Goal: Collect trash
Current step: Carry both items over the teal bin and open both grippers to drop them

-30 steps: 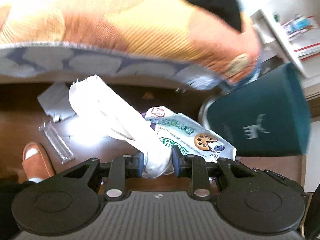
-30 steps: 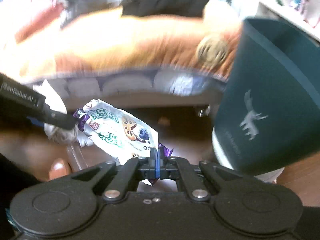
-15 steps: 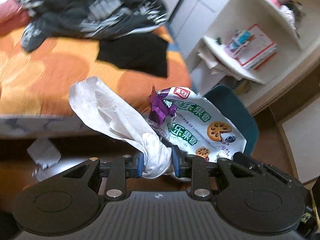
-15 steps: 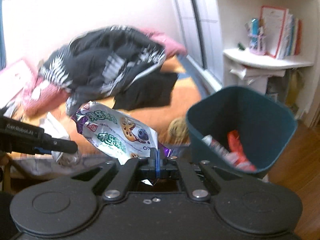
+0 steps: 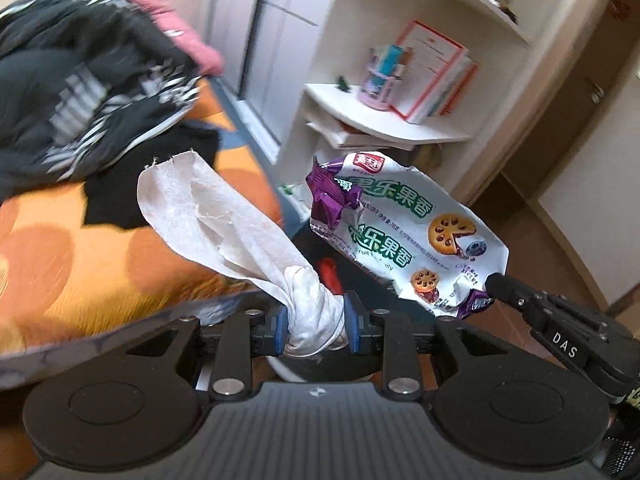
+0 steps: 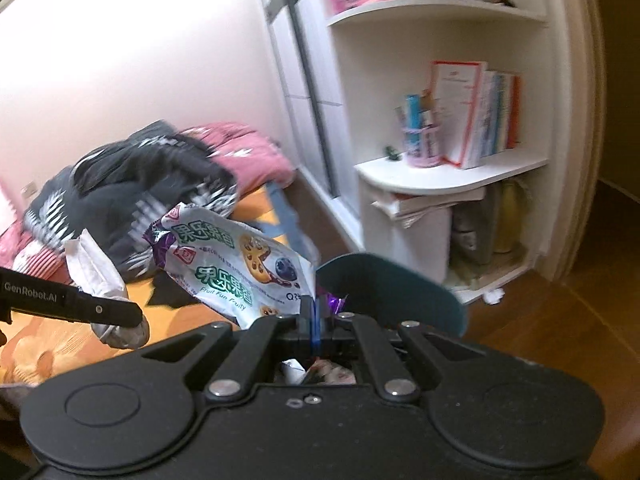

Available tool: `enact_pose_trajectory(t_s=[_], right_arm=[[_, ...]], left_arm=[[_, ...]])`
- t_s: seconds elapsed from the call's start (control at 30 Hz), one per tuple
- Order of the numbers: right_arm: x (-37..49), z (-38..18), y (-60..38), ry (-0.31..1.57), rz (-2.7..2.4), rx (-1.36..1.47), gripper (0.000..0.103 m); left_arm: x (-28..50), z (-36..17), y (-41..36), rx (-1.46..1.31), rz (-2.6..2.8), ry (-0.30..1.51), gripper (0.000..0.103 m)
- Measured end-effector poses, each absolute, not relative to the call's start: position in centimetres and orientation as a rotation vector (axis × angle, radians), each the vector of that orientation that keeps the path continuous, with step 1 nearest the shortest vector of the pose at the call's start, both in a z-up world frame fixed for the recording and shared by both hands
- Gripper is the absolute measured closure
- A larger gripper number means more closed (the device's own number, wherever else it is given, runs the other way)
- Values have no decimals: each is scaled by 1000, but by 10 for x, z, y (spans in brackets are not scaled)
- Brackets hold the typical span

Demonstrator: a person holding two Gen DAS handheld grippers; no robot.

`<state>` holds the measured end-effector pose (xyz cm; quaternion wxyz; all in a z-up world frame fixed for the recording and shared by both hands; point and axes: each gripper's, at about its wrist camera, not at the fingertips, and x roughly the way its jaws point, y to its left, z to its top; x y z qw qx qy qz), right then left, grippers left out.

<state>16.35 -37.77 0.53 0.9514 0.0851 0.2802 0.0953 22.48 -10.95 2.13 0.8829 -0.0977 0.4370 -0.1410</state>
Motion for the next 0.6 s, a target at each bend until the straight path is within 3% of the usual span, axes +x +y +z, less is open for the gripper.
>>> enact_pose_trajectory(t_s=[0.27,0.6], right_arm=[[183,-6,-409,592,106,169,102],[221,-41,-409,703,86,117,102]], left_arm=[[260,13,-169,-113,-373,945,76],[315,-34,-208,-62,-409,1061,76]])
